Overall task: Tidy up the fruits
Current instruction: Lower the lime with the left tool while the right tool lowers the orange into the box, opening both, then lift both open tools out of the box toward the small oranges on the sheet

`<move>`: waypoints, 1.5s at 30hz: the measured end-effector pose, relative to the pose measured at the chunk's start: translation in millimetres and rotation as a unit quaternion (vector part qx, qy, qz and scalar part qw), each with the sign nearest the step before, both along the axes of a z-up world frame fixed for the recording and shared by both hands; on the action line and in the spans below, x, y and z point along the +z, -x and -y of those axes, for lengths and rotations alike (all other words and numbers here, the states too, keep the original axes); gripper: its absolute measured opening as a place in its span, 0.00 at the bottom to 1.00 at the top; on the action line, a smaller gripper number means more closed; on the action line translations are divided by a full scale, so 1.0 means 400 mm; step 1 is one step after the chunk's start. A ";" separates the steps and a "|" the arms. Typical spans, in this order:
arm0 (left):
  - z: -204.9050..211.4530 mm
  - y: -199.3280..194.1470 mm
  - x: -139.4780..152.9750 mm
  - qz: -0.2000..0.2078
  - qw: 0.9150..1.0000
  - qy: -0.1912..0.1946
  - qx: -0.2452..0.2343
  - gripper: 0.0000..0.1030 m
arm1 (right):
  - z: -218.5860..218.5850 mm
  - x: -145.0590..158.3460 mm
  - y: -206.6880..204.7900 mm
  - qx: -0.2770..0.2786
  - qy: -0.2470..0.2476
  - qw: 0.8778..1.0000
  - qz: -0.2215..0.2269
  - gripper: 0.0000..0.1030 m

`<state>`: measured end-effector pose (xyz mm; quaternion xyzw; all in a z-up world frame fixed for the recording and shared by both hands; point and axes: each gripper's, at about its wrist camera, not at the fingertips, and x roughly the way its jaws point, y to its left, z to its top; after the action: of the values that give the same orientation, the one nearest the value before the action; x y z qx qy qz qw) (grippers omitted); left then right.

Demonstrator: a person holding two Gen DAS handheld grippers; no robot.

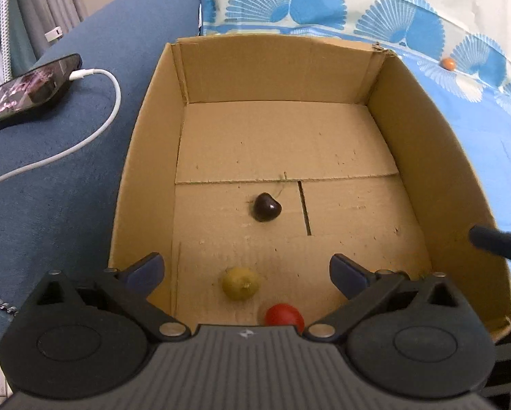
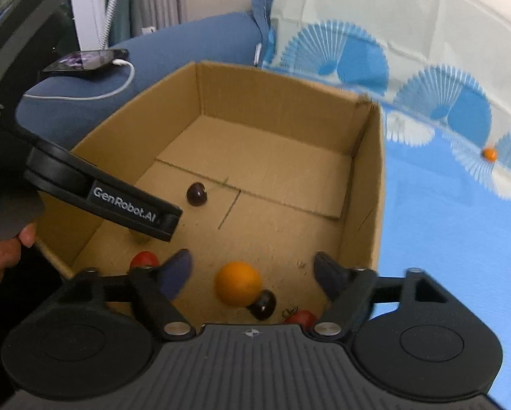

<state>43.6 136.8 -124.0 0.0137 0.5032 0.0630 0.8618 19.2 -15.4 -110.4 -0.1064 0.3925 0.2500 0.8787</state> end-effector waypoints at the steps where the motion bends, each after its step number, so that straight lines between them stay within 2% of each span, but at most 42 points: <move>1: 0.000 0.008 0.007 0.001 1.000 -0.003 0.002 1.00 | 0.003 0.007 0.008 -0.001 0.001 1.000 0.001 0.86; 9: 0.020 0.147 0.077 0.010 0.999 -0.015 0.034 1.00 | 0.078 0.067 0.105 -0.099 -0.036 0.994 -0.021 0.93; 12: 0.034 0.222 0.099 0.035 0.998 -0.008 0.051 1.00 | 0.104 0.098 0.157 -0.124 -0.048 0.991 0.000 0.94; 17: 0.079 0.287 0.140 0.061 0.997 -0.027 0.025 1.00 | 0.120 0.166 0.230 -0.123 -0.056 0.989 0.066 0.98; 22: 0.109 0.346 0.169 0.084 0.996 -0.034 0.016 1.00 | 0.145 0.204 0.306 -0.111 -0.063 0.987 0.100 0.99; 26: 0.133 0.386 0.182 0.094 0.995 -0.033 0.009 1.00 | 0.151 0.212 0.361 -0.091 -0.038 0.987 0.129 0.99; 33: 0.158 0.435 0.218 0.120 0.992 -0.037 0.007 1.00 | 0.184 0.229 0.408 -0.102 -0.051 0.985 0.132 0.99; 45: 0.160 0.454 0.228 0.128 0.991 -0.042 0.004 1.00 | 0.180 0.238 0.425 -0.104 -0.055 0.983 0.139 0.99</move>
<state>-138.0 72.9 -32.8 0.0398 0.3854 0.0890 0.9176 -150.9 -87.5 -15.3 -0.0505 0.2610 0.1607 0.9505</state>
